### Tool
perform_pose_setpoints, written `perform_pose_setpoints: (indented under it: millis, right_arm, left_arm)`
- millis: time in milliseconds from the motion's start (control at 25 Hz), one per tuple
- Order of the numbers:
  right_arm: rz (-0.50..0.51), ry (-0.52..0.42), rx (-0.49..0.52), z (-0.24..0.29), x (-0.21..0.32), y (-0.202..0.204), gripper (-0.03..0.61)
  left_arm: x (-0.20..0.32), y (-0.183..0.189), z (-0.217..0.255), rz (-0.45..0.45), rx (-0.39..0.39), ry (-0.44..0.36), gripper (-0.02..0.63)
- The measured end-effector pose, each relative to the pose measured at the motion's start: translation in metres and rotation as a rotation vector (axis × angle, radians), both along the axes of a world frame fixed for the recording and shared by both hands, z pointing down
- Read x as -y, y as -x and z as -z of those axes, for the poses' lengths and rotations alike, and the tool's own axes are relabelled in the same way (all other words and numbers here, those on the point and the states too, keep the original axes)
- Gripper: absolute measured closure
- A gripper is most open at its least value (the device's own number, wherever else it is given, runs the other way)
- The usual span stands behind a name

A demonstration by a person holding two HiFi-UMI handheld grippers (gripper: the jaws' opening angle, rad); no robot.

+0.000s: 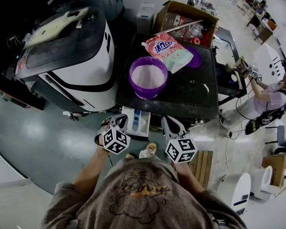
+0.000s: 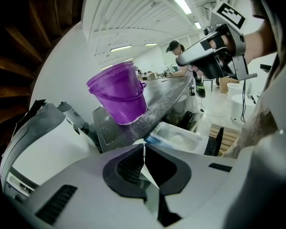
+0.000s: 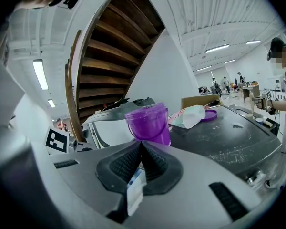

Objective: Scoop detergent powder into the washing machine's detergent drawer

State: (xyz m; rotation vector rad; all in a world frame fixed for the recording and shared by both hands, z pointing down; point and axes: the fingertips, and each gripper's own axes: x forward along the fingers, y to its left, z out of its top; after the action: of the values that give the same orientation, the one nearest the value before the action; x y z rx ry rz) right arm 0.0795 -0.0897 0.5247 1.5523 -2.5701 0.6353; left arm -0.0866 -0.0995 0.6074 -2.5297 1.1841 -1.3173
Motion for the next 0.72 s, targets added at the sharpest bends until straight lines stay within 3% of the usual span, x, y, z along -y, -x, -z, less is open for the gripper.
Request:
perform_pose_setpoints:
  millis: [200, 720]
  right_arm:
    - [-0.002, -0.001, -0.002, 0.000, 0.003, -0.003, 0.577]
    - [-0.008, -0.025, -0.004, 0.013, 0.013, -0.011, 0.577]
  left_arm:
    - [0.003, 0.002, 0.005, 0.037, -0.057, 0.021, 0.589]
    - [0.010, 0.014, 0.049, 0.174, -0.325, 0.028, 0.589]
